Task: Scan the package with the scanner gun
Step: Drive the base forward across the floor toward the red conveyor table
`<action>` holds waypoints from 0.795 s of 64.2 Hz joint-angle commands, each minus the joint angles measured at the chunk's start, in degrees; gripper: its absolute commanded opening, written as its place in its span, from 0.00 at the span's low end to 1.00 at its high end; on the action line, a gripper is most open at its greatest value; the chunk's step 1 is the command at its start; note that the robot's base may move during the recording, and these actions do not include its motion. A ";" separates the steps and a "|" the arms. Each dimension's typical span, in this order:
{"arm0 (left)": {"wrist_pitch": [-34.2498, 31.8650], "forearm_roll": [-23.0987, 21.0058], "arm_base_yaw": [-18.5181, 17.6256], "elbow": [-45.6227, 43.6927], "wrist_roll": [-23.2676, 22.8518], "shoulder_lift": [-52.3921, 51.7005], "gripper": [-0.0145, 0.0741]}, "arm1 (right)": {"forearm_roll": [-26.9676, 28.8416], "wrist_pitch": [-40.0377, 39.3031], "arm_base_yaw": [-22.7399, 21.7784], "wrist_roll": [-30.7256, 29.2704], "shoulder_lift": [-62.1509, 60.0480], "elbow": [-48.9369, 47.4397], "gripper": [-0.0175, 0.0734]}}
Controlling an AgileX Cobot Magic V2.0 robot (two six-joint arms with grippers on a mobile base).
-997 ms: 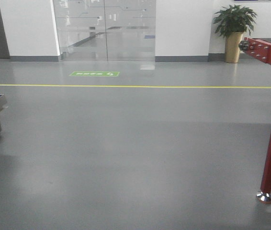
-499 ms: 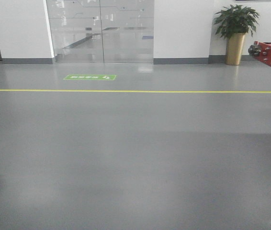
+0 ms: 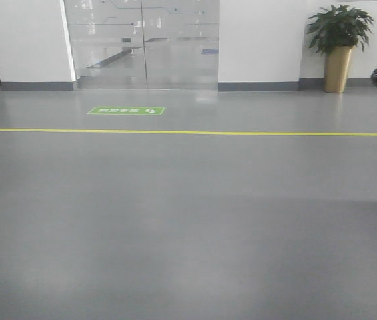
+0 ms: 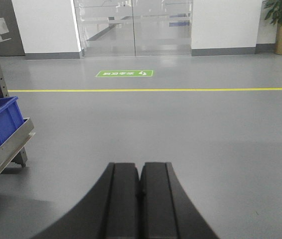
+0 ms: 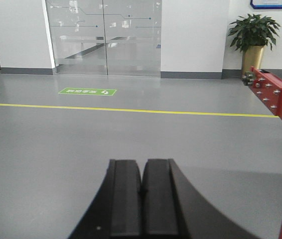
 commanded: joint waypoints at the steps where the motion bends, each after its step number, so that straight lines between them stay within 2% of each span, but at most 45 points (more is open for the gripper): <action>1: -0.99 -0.25 0.09 -0.21 -0.32 -0.19 0.04 | -0.22 -1.01 -0.23 -0.19 -0.20 -0.04 0.01; 51: -1.11 -0.25 0.09 -0.21 -0.32 -0.19 0.04 | -0.22 -1.01 -0.23 -0.19 -0.20 -0.04 0.01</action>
